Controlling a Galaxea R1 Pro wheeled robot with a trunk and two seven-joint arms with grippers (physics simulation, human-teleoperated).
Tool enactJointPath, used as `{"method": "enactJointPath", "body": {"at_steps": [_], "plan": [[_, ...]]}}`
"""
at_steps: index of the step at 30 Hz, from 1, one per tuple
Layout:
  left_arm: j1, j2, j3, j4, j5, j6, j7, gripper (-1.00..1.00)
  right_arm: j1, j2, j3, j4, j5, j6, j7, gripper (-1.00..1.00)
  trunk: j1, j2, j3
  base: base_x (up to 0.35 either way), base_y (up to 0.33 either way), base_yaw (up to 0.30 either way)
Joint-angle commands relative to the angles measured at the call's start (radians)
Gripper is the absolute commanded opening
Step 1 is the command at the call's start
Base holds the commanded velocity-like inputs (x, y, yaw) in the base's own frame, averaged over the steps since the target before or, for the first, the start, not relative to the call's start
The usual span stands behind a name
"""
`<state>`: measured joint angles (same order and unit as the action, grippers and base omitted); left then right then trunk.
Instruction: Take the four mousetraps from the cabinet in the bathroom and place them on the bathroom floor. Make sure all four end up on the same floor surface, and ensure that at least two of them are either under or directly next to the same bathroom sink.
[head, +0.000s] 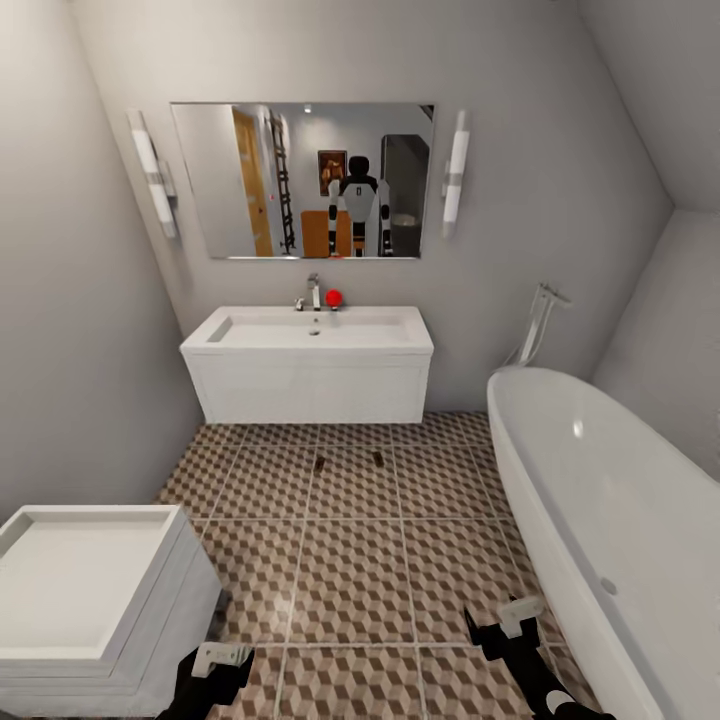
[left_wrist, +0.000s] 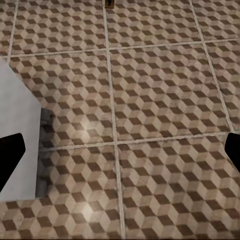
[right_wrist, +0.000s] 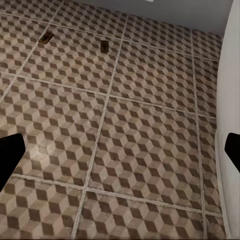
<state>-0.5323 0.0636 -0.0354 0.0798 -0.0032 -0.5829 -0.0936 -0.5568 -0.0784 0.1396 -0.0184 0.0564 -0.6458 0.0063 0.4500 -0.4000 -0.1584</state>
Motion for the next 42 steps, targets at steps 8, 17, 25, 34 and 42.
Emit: {"method": "enactJointPath", "body": {"at_steps": [8,17,25,34,42], "plan": [[0.0,-0.002,0.0,0.0,0.0,0.0,0.0,1.0,0.0,0.0,0.0,0.0,0.0,0.0,0.0,1.0,0.0,0.0,0.001,-0.324,0.0,0.049],[0.0,-0.002,0.0,0.0,0.0,0.0,0.0,1.0,0.0,0.001,0.001,0.0,0.0,0.001,-0.001,1.0,0.0,0.0,0.001,-0.192,0.0,0.268],[0.0,-0.002,0.0,0.0,0.0,0.0,0.0,1.0,0.0,0.002,0.001,0.0,0.0,0.001,-0.001,1.0,0.0,0.0,0.001,-0.01,0.0,0.287],[0.0,-0.002,0.0,0.0,0.0,0.0,0.0,1.0,0.0,0.005,0.0,0.0,0.0,0.001,-0.001,1.0,0.0,0.0,0.001,-0.001,0.0,0.288],[0.0,-0.002,0.0,0.0,0.0,0.001,0.0,1.0,0.0,0.009,0.0,0.0,0.0,0.001,-0.002,1.0,0.0,0.0,0.005,0.0,0.0,0.281]]}}
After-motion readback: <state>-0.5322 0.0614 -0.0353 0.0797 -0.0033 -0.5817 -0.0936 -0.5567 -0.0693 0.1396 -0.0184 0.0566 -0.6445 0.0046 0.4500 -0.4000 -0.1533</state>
